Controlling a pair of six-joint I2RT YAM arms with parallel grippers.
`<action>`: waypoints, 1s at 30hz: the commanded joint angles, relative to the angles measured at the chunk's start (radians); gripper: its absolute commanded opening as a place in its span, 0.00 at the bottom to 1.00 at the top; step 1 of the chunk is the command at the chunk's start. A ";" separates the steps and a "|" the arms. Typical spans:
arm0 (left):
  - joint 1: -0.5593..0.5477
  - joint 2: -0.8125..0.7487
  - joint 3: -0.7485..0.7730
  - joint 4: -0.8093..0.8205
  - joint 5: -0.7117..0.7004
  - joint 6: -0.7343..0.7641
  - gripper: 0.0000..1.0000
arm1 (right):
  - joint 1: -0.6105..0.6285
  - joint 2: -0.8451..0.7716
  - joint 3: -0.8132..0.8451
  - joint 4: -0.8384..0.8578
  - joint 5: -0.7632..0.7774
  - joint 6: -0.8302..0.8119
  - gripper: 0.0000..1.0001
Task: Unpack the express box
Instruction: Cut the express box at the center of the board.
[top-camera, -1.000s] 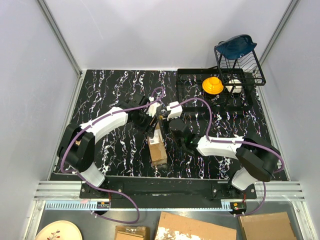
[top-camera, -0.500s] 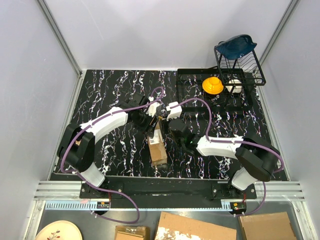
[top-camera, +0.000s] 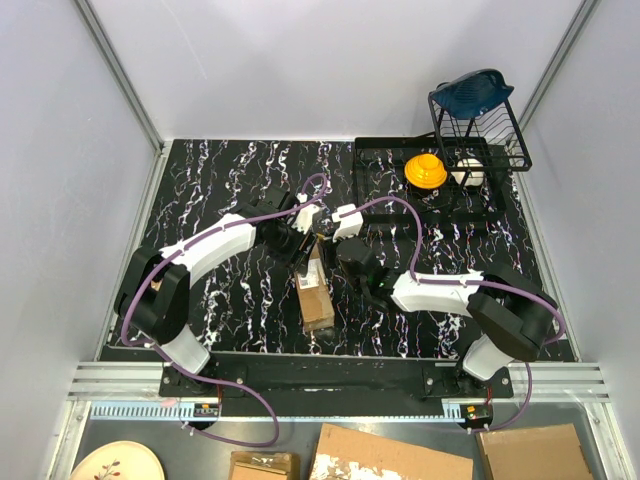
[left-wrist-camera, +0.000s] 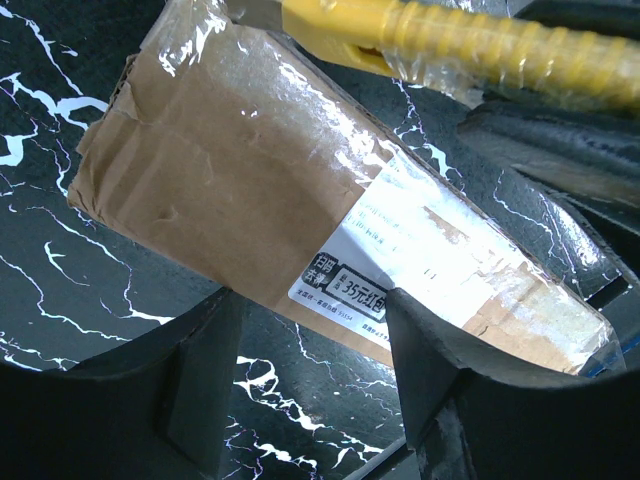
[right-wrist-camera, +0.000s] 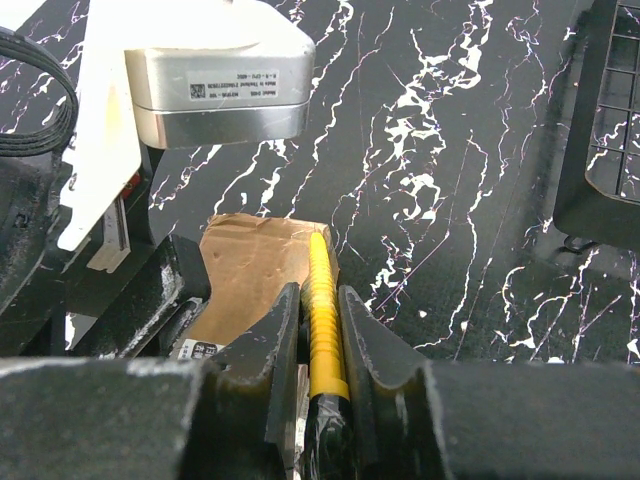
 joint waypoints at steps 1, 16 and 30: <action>0.004 0.051 -0.009 0.055 -0.090 0.031 0.59 | -0.002 0.010 0.020 0.016 0.000 0.007 0.00; 0.004 0.066 0.005 0.048 -0.116 0.020 0.58 | 0.005 -0.036 -0.025 -0.087 -0.040 0.041 0.00; -0.008 0.106 0.016 0.043 -0.171 -0.023 0.47 | 0.047 -0.079 -0.020 -0.235 -0.034 0.099 0.00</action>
